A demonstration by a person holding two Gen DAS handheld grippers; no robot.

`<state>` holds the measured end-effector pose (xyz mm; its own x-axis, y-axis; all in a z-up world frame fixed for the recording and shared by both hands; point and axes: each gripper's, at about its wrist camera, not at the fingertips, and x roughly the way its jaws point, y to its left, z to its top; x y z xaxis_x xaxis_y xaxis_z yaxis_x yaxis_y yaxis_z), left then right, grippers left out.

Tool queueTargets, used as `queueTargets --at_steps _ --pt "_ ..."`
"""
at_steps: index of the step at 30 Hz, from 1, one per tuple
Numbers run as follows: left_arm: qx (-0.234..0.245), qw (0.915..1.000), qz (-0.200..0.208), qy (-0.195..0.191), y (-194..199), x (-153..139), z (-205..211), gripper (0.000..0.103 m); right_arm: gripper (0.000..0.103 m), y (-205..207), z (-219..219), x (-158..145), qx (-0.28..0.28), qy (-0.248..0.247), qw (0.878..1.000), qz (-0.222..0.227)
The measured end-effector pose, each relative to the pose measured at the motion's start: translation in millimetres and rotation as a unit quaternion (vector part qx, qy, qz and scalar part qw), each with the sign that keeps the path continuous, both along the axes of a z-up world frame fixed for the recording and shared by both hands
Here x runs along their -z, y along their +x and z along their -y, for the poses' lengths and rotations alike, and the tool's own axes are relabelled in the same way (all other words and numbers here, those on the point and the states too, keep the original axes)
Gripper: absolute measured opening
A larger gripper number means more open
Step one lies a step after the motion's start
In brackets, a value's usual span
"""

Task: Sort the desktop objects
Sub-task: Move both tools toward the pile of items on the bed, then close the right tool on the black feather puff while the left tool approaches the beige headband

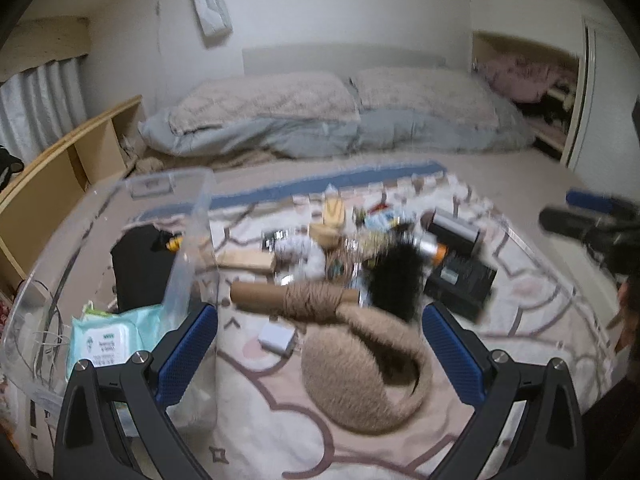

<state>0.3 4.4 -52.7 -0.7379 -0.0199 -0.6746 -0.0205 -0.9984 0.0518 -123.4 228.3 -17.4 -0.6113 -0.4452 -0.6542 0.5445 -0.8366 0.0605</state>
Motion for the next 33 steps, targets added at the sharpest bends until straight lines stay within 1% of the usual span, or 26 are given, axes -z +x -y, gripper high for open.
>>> queueTargets --at_steps 3,5,8,11,14,17,19,23,26,27,29,30,31,32,33 --pt "0.008 0.9995 0.03 -0.007 -2.3 16.0 -3.6 0.103 0.103 -4.4 1.9 5.3 -0.016 -0.003 0.999 0.033" --pt "0.011 0.9988 0.048 -0.01 -4.7 24.4 -5.6 0.103 0.103 -6.0 1.8 8.9 -0.024 -0.007 0.999 0.044" --pt "0.019 0.9968 0.076 -0.016 -8.4 40.9 -10.0 0.103 0.103 -10.5 4.9 18.5 -0.029 0.002 0.998 0.057" --pt "0.034 0.9925 0.116 -0.018 -13.4 61.6 -17.4 0.103 0.103 -17.5 4.7 24.6 -0.021 0.005 0.998 0.064" --pt "0.052 0.9874 0.143 -0.042 -16.4 80.6 -29.0 0.103 0.103 -30.4 10.1 31.6 -0.018 0.011 0.996 0.083" --pt "0.076 0.9818 0.158 -0.072 -19.7 95.9 -41.1 0.103 0.103 -42.9 16.0 39.5 -0.011 0.013 0.995 0.1" --pt "0.087 0.9787 0.166 -0.084 -23.2 103.5 -44.8 0.103 0.103 -52.7 23.3 46.8 -0.005 0.023 0.994 0.11" --pt "0.088 0.9761 0.172 -0.099 -31.6 113.4 -44.1 0.103 0.103 -68.4 40.2 61.6 -0.003 0.045 0.992 0.114" --pt "0.086 0.9745 0.175 -0.111 -36.6 120.7 -41.2 0.103 0.103 -77.8 56.5 72.2 -0.023 0.055 0.992 0.107" --pt "0.085 0.9735 0.178 -0.116 -39.0 124.7 -39.5 0.103 0.1 -81.0 64.2 76.6 -0.034 0.061 0.992 0.104" --pt "0.083 0.9728 0.18 -0.12 -41.3 130.0 -37.3 0.103 0.088 -86.8 75.4 84.7 -0.049 0.072 0.991 0.101" --pt "0.084 0.9726 0.182 -0.119 -42.7 132.8 -36.2 0.103 0.086 -91.4 82.9 92.0 -0.054 0.081 0.99 0.103" --pt "0.084 0.9726 0.183 -0.116 -43.2 134.5 -35.7 0.103 0.08 -95.5 87.0 96.3 -0.055 0.086 0.989 0.107" --pt "0.085 0.9726 0.185 -0.113 -43.5 136.3 -35.4 0.103 0.072 -100.2 91.8 102.4 -0.055 0.089 0.988 0.115" --pt "0.087 0.9722 0.188 -0.11 -43.4 138.3 -35.6 0.103 0.067 -105.2 94.9 107.9 -0.05 0.091 0.987 0.126"
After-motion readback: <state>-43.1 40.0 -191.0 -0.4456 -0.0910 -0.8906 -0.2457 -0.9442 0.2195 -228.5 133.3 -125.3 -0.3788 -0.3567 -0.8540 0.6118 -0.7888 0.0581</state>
